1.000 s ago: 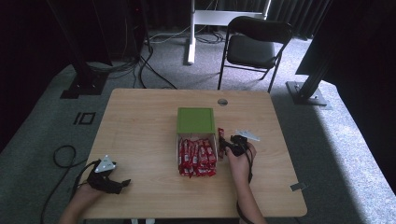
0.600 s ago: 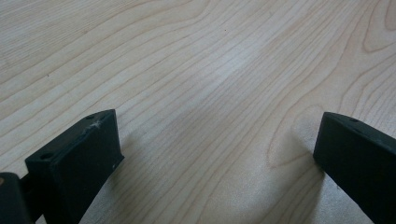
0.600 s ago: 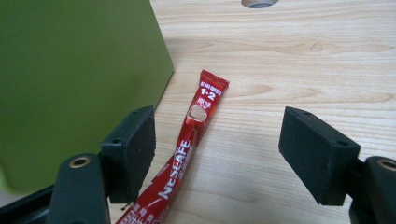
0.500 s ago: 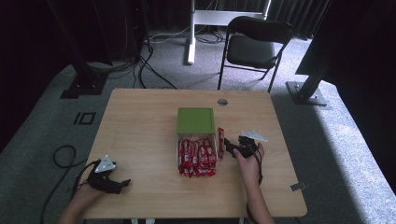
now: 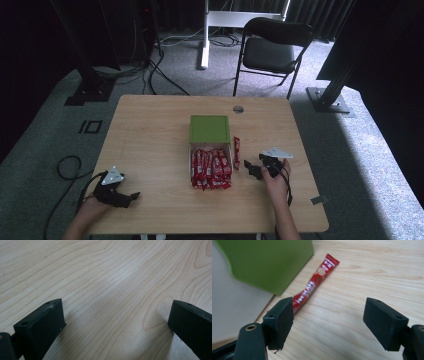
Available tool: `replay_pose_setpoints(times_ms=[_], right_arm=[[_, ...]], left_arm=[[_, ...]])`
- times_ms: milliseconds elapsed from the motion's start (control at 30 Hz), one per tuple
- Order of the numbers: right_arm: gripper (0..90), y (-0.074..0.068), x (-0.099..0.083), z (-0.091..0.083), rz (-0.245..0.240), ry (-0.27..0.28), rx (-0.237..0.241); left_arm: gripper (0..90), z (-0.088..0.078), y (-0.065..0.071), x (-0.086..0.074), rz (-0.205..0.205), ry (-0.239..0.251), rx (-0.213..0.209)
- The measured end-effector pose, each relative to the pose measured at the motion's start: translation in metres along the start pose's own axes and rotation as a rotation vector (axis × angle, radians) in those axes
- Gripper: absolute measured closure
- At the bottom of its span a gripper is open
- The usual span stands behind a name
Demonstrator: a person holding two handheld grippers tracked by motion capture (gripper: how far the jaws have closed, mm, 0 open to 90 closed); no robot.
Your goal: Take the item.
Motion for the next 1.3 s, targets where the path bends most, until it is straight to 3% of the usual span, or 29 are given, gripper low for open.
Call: replay_pose_setpoints(times_ms=[233,467,667,800,900,1033,1300], right_arm=[[24.4,0.01,-0.006,-0.014,0.019,0.008,-0.01],[24.3,0.019,-0.016,-0.031,-0.005,-0.006,0.002],[24.3,0.022,-0.027,-0.047,0.014,-0.001,0.0],[23.3,0.022,-0.036,-0.055,-0.017,-0.021,0.016],[23.3,0.024,-0.041,-0.061,-0.015,-0.011,0.024],[23.3,0.027,-0.047,-0.067,-0.069,-0.033,0.044],[20.5,0.018,-0.065,-0.069,-0.196,-0.113,0.174]], left_arm=[[1.6,0.0,0.0,0.0,-0.003,0.001,0.0],[1.6,0.0,0.0,0.0,0.0,0.0,0.0],[1.6,0.0,0.0,0.0,0.001,-0.001,0.0],[1.6,0.0,0.0,0.0,0.001,0.0,0.0],[1.6,0.0,0.0,0.0,0.001,0.0,0.0],[1.6,0.0,0.0,0.0,0.001,0.0,0.0],[1.6,0.0,0.0,0.0,0.001,0.001,0.0]])
Point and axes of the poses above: each handheld gripper's, and its own axes: z roughly forward along the jaws, x roughly out of its top, y roughly to its right, the point moved 6 cm from there along z, roughly forward along the jaws
